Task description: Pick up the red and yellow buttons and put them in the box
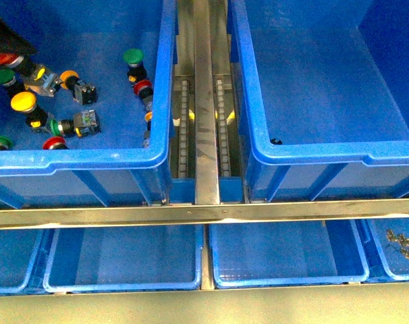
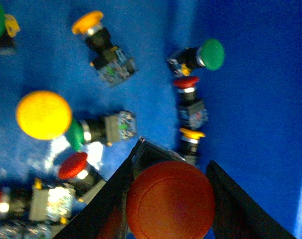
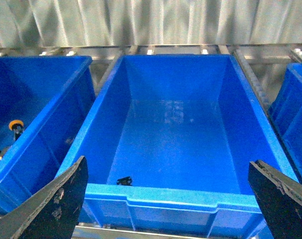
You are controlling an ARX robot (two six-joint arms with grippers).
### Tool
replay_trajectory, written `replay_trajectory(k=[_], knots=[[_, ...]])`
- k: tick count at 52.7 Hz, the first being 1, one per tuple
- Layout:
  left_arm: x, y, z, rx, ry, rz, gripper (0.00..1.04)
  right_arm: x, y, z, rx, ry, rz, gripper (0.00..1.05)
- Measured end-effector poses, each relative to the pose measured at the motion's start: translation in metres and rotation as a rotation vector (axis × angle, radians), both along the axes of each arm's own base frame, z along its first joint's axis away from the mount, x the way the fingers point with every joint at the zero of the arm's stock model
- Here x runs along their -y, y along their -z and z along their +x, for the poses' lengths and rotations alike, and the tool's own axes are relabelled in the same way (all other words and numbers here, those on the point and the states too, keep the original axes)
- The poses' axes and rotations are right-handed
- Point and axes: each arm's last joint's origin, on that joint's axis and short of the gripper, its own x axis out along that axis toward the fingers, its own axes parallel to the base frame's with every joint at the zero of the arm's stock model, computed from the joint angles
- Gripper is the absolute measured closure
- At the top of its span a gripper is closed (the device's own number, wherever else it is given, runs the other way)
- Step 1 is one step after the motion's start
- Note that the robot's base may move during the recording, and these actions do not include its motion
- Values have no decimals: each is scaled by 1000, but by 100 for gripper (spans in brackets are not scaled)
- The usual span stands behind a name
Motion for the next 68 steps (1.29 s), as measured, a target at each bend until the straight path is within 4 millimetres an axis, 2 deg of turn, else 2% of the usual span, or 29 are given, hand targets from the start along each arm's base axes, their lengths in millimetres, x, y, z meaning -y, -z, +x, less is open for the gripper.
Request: replay_trajectory(k=[6,15,27,35,41,53,60,68], knots=[[7,-11,-7,-33,-7,-138,70,0,0,0,0,0,0,7],[30,-30,-15,-62,11,-284,70,0,0,0,0,0,0,7],[79,-28,-21,-168,77,-427,70,0,0,0,0,0,0,7],[117,-37,-19,-188,103,-530,70,0,0,0,0,0,0,7],[139,-41,-20,-208,125,-566,70,0,0,0,0,0,0,7],[200,-46,-24,-260,176,-607,70,0,0,0,0,0,0,7],[222,-47,-22,-281,199,-595,70,0,0,0,0,0,0,7],[237,-44,-14,-284,201,-586,70,0,0,0,0,0,0,7]])
